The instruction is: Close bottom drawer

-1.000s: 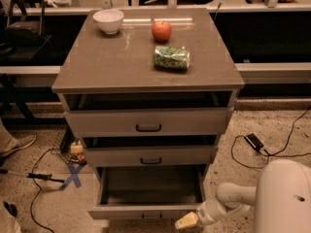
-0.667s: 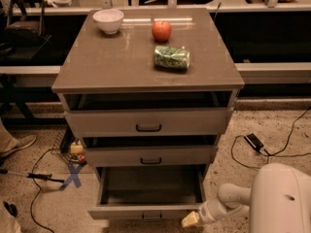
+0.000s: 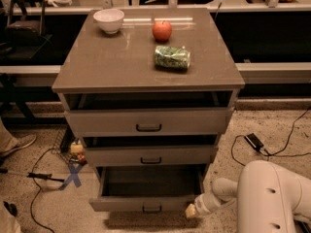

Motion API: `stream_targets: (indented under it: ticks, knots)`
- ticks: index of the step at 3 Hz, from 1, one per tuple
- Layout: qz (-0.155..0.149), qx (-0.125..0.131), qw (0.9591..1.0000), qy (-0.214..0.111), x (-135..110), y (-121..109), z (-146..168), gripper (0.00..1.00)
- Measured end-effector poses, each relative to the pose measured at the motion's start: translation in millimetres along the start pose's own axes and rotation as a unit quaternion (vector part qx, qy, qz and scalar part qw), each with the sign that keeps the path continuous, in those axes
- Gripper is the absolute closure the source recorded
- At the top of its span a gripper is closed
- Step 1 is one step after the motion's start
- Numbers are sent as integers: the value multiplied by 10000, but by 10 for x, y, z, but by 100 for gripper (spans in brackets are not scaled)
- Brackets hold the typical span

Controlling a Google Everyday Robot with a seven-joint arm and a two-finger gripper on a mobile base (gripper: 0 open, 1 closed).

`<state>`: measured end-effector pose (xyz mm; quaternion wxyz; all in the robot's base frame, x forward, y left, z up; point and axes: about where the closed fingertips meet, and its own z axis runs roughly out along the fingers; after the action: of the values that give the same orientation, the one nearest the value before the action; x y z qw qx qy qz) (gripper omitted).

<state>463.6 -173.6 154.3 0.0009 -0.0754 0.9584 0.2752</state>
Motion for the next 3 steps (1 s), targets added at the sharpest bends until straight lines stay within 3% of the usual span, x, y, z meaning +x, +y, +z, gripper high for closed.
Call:
stream_targets:
  ticks: [1, 2, 3]
  knots:
    - [-91, 46, 9996, -274, -388, 25, 144, 100]
    - [-70, 31, 9994, -339, -399, 21, 167, 100]
    - [-208, 79, 9970, -745, -696, 0, 148, 100]
